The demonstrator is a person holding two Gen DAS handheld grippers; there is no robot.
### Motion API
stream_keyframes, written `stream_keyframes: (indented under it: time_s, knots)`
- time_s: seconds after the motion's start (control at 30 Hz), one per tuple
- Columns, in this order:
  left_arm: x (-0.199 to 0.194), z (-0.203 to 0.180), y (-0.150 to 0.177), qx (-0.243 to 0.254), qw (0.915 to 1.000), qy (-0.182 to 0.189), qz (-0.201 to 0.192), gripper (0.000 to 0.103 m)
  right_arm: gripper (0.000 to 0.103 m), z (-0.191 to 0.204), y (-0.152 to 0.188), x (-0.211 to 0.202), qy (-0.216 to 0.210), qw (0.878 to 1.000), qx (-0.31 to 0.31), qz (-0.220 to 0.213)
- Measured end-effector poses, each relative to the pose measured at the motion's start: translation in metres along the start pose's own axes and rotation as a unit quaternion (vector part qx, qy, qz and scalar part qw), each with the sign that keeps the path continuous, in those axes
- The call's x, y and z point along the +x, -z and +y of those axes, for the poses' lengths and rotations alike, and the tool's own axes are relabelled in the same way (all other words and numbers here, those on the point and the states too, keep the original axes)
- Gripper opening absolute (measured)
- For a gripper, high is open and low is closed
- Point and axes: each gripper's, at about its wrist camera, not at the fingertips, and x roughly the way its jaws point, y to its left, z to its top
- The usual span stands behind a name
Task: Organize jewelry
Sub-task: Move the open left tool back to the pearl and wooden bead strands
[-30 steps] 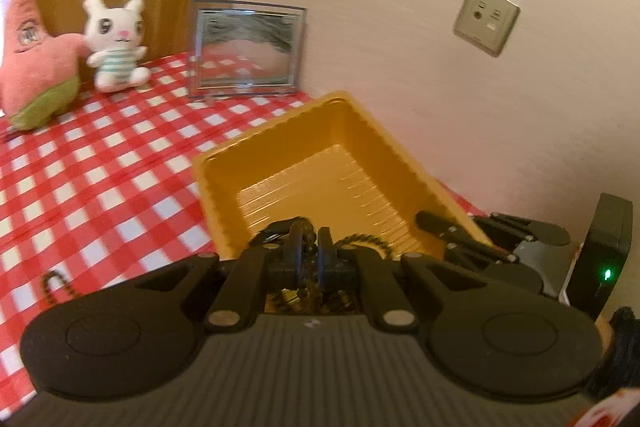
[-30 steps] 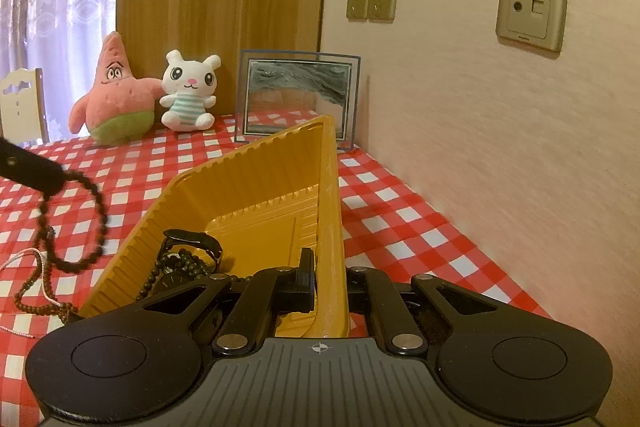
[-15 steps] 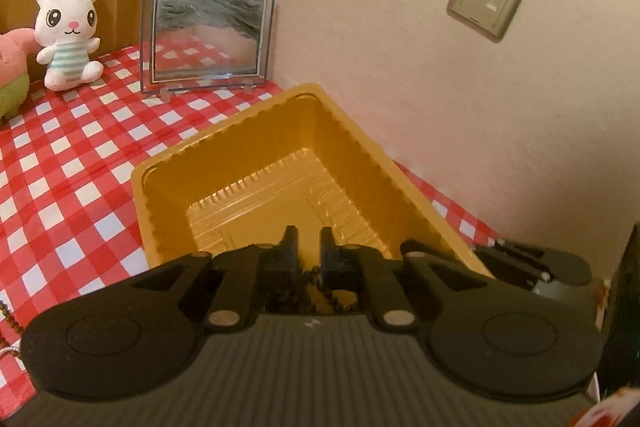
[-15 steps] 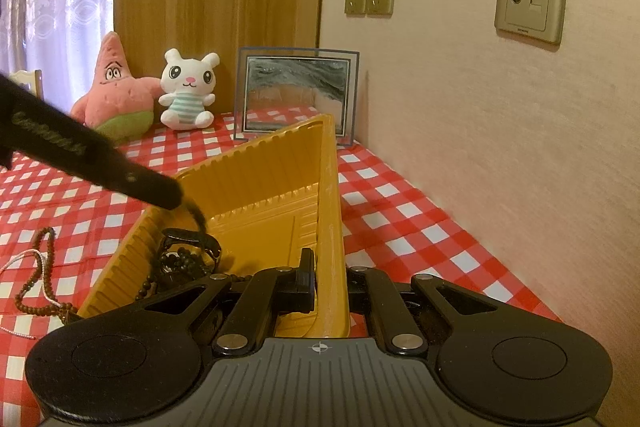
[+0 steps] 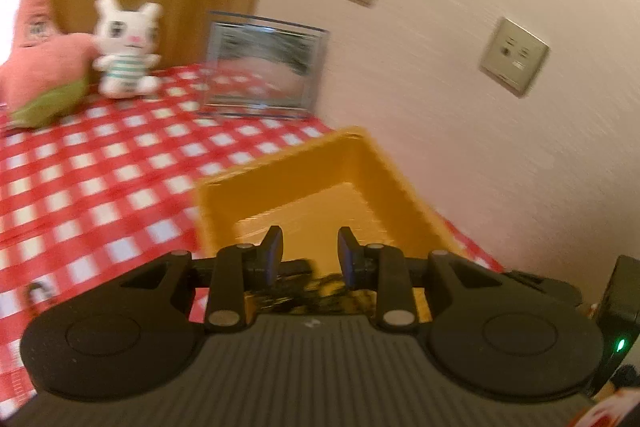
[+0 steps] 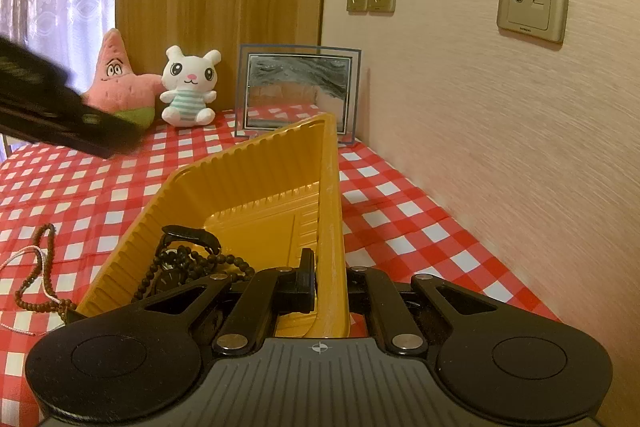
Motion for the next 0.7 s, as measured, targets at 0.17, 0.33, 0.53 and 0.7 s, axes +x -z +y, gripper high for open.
stream_keyframes:
  time_s: [0.17,0.33,0.53,0.7]
  knots:
    - [-0.037,0.046,0.009,-0.016,0.997,-0.076,-0.006,0.026,0.005,0.001,0.0,-0.001,0.0,1.0,0.0,-0.001]
    - [-0.069,0.094,0.023,-0.038,0.9871,-0.155,-0.005,0.026,0.005,0.001,0.0,0.0,0.0,1.0,0.002,-0.001]
    - [-0.094,0.127,0.048,-0.052,0.9764,-0.209,0.016,0.026,0.005,0.001,0.0,0.0,0.001,1.0,0.001,-0.001]
    - [-0.096,0.139,0.071,-0.059,0.971,-0.228,0.043,0.026,0.005,0.001,-0.001,0.0,0.001,1.0,0.001,0.0]
